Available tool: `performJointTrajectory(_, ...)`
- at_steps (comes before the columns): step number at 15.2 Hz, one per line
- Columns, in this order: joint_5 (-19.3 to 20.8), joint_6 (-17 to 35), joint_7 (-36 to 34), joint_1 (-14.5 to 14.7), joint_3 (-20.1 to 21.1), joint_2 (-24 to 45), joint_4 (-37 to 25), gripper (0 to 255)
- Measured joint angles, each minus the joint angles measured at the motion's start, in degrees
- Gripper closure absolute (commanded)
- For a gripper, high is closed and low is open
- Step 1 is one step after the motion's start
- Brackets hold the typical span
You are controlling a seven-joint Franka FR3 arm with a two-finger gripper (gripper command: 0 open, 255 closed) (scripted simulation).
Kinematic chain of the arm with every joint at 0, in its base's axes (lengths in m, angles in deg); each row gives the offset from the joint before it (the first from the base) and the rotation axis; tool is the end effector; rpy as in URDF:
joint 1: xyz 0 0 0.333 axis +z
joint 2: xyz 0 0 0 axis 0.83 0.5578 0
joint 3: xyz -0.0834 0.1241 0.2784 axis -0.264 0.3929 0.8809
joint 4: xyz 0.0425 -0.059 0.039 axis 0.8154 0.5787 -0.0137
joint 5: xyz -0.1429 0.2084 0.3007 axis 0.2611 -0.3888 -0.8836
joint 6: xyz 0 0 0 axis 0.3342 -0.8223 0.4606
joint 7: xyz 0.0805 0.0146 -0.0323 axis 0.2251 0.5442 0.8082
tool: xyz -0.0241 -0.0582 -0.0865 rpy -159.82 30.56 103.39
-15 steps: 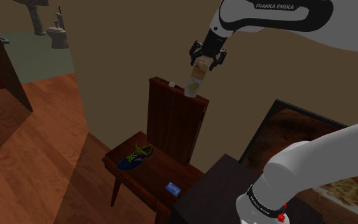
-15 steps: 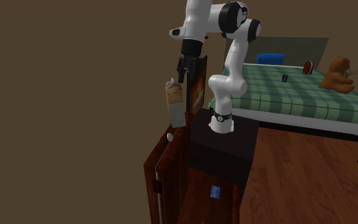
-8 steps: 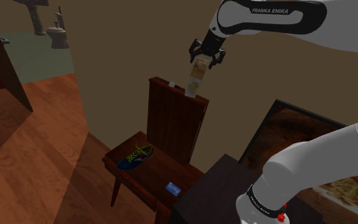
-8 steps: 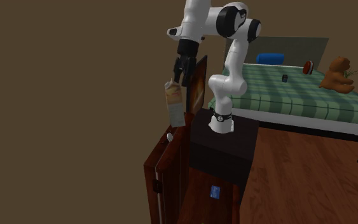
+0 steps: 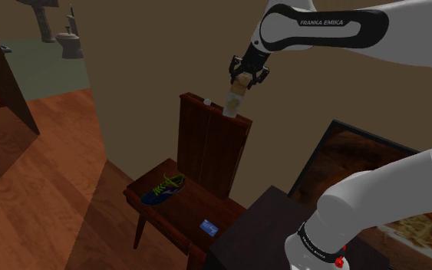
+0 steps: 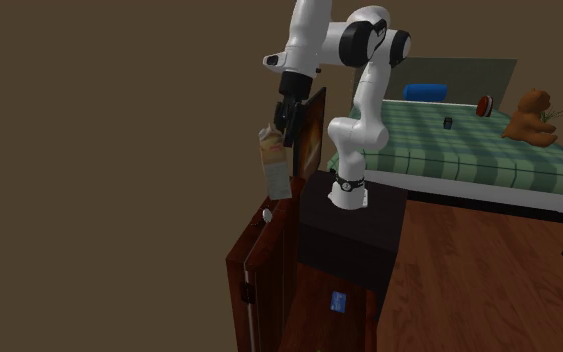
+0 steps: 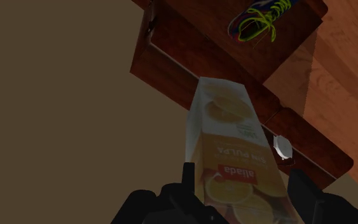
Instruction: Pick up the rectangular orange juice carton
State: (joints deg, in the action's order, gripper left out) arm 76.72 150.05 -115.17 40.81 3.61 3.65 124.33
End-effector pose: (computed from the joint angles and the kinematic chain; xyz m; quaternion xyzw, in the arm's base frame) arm 0.4503 -0.0722 0.5976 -0.9132 0.3684 -0.1721 0.0255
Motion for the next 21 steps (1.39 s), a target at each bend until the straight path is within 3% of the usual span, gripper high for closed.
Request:
performJointTrajectory(7, -0.14, -0.63, 0.05, 0.03, -0.03, 0.2, -0.38, 255)
performJointTrajectory(14, -0.25, -6.36, 0.48, -0.14, -0.01, 0.73, -4.97, 255)
performJointTrajectory(18, -0.27, -12.74, 0.78, -0.3, 0.04, 1.66, -8.79, 255)
performJointTrajectory(21, -0.15, -12.4, 0.22, -0.5, 0.22, 2.23, -12.3, 255)
